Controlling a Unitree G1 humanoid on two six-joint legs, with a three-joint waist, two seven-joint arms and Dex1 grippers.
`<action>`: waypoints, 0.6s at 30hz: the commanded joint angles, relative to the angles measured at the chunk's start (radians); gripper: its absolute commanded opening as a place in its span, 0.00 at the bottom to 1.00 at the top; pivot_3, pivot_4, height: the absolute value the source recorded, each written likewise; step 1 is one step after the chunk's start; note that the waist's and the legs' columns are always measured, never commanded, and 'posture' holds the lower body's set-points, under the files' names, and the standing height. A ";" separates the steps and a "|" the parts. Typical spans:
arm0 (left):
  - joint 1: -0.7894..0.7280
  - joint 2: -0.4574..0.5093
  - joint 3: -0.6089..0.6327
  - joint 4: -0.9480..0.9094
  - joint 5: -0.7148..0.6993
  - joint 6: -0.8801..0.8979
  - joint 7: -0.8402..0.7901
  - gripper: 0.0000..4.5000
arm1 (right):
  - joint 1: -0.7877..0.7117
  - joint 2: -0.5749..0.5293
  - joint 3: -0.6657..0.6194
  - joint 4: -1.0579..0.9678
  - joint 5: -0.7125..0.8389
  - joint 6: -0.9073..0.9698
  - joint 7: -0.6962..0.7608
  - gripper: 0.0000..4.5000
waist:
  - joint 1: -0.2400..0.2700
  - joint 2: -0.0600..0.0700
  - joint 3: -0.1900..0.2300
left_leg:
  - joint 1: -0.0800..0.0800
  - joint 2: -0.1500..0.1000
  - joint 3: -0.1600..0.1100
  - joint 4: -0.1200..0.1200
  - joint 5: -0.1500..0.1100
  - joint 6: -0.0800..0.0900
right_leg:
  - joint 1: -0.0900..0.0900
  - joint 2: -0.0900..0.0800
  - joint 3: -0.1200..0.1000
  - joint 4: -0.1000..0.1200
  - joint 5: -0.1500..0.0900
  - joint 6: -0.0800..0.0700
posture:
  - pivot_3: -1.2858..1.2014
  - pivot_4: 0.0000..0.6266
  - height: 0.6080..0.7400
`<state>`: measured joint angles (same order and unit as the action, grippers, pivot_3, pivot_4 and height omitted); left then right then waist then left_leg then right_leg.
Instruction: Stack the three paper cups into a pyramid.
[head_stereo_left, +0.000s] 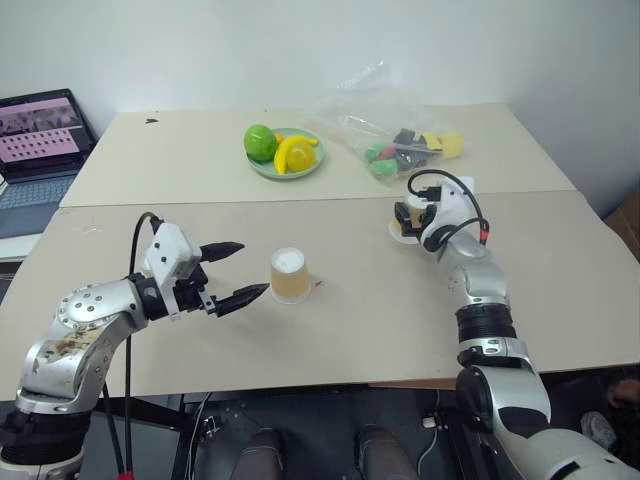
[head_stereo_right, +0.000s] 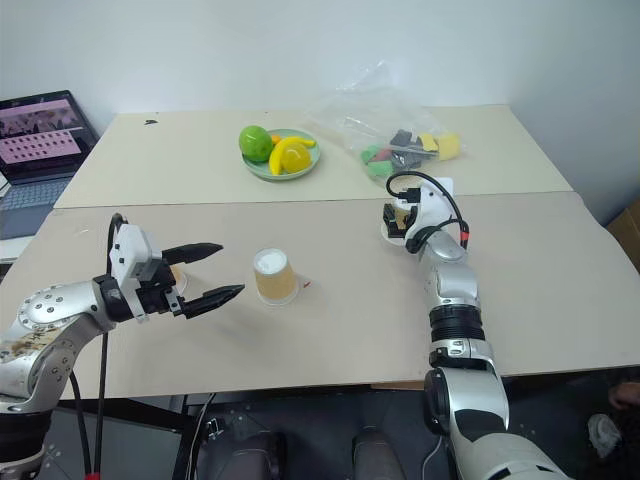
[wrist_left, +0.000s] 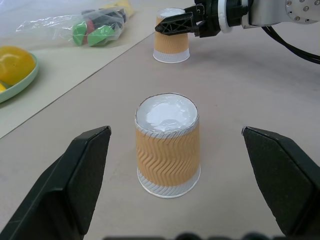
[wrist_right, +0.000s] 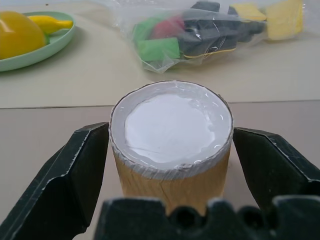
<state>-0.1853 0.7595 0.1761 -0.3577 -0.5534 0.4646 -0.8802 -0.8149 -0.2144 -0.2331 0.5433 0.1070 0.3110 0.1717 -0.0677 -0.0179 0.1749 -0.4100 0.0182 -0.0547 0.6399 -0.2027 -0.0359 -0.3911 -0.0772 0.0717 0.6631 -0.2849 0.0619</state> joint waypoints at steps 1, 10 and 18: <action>0.001 0.008 0.025 -0.035 -0.013 0.004 0.006 1.00 | -0.028 -0.014 -0.005 -0.029 0.025 -0.037 0.004 0.82 | 0.000 0.000 0.000 | 0.000 0.000 0.000 0.000 0.000 0.000 | 0.000 0.000 0.000 0.000 0.000 0.000 | 0.52 0.24 1.00; 0.003 0.003 0.010 -0.033 -0.005 -0.001 0.006 1.00 | -0.004 -0.103 0.083 -0.179 0.064 -0.010 0.234 0.68 | -0.001 0.000 0.000 | 0.000 0.000 0.000 0.000 0.000 0.000 | 0.000 0.000 0.000 0.000 0.000 0.000 | 0.52 0.24 1.00; 0.004 -0.001 -0.001 -0.035 -0.005 -0.002 0.003 1.00 | 0.134 -0.385 0.254 -0.547 0.321 0.179 0.915 0.68 | 0.008 0.001 0.001 | 0.000 0.000 -0.001 0.000 0.000 0.000 | 0.002 0.000 -0.001 -0.002 0.000 0.000 | 0.52 0.24 1.00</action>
<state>-0.1759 0.7556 0.1686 -0.3663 -0.5528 0.4648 -0.8764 -0.7094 -0.5530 -0.0189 0.1148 0.3493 0.4545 0.9114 -0.0598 -0.0173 0.1758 -0.4106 0.0183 -0.0554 0.6399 -0.2030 -0.0355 -0.3898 -0.0775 0.0702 0.6606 -0.2851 0.0621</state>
